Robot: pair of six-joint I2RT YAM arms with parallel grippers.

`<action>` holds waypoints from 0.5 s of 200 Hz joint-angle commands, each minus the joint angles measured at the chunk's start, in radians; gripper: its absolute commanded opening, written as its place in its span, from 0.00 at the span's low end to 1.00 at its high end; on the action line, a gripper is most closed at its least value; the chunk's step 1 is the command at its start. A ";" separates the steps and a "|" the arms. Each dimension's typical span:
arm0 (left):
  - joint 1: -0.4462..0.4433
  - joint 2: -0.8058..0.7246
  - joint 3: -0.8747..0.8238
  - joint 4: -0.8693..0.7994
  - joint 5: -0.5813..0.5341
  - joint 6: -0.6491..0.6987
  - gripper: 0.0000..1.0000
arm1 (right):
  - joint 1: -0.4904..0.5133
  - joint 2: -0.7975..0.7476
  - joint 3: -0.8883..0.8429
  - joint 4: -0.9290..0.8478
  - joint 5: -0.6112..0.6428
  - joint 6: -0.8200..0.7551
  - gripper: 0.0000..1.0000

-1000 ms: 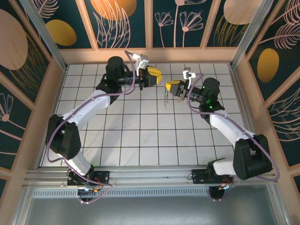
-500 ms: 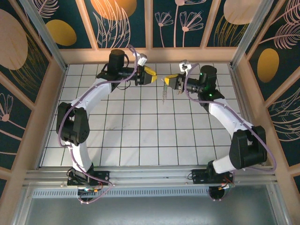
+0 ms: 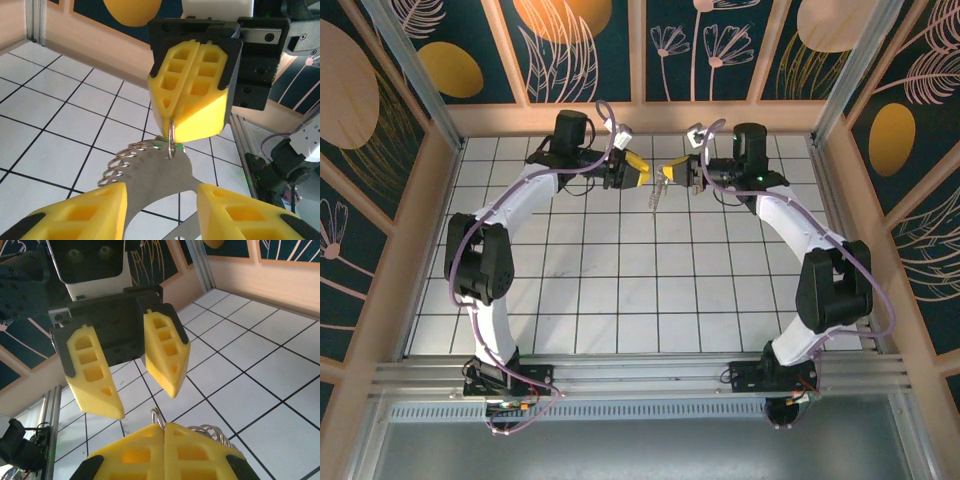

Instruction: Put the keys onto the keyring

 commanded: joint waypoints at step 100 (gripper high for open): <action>0.010 0.084 0.093 0.007 0.094 -0.005 0.39 | 0.037 0.072 0.114 -0.132 -0.079 -0.112 0.00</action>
